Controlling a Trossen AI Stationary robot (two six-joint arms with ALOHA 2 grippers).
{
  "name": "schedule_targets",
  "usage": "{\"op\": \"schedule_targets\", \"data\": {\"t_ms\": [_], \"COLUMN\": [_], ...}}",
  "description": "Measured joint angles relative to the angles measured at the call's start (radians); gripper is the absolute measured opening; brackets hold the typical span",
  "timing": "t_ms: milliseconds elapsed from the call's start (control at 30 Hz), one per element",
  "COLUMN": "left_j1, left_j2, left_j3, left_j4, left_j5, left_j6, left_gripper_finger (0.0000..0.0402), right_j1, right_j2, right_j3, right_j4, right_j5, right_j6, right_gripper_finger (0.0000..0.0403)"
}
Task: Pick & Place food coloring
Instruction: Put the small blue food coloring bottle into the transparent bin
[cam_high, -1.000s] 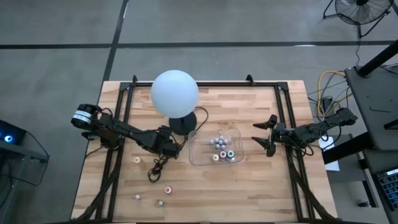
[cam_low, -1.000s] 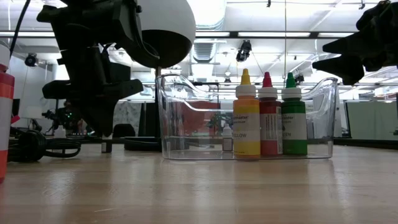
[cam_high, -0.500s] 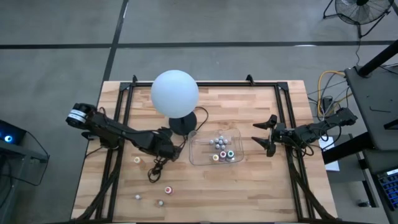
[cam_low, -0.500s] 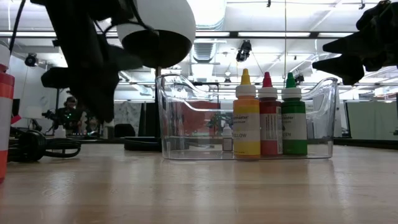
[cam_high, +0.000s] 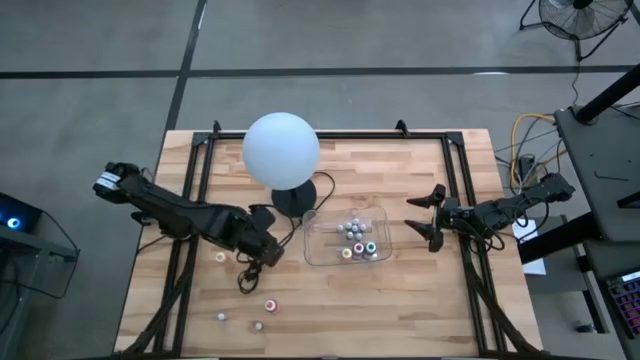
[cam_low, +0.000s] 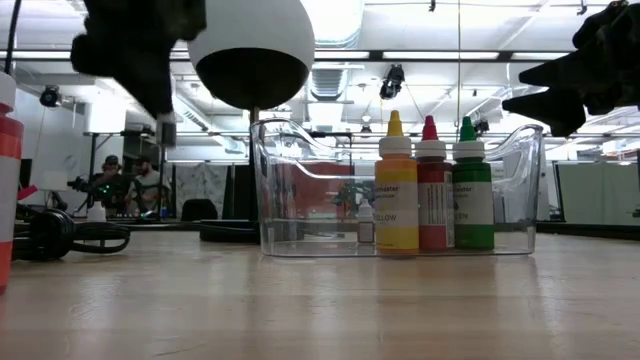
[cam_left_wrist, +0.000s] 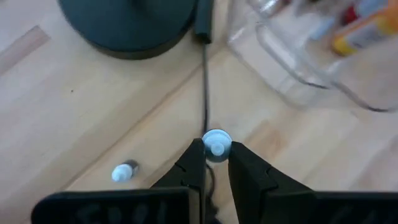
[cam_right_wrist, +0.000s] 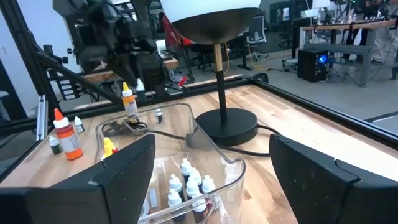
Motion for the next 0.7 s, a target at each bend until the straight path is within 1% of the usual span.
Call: {"op": "schedule_targets", "data": {"t_ms": [167,300,433,600,700], "left_j1": [-0.036,-0.081,-0.114,-0.110,-0.090], "left_j2": [-0.002,-0.002,0.002,0.055,0.102], "left_j3": [0.088,0.154,0.207,0.292,0.349], "left_j4": [-0.065,-0.081,-0.083,-0.099,-0.099], "left_j5": [0.034,0.042,0.044,0.037,0.033], "left_j6": [0.067,0.105,0.112,0.164,0.205], "left_gripper_finger": [0.0026,0.0026,0.0026,0.0026,0.0025], "right_j1": [0.000,-0.001,-0.001,0.000,0.000], "right_j2": [0.000,0.000,0.000,0.000,0.000], "right_j3": [0.000,0.000,0.000,0.000,0.000], "right_j4": [0.000,0.000,0.000,0.000,0.000], "right_j5": [-0.002,-0.002,-0.002,-0.002,-0.003], "right_j6": [0.000,0.000,0.000,0.000,0.000], "right_gripper_finger": [0.0311,0.0306,0.0300,0.0297,0.0300]}}
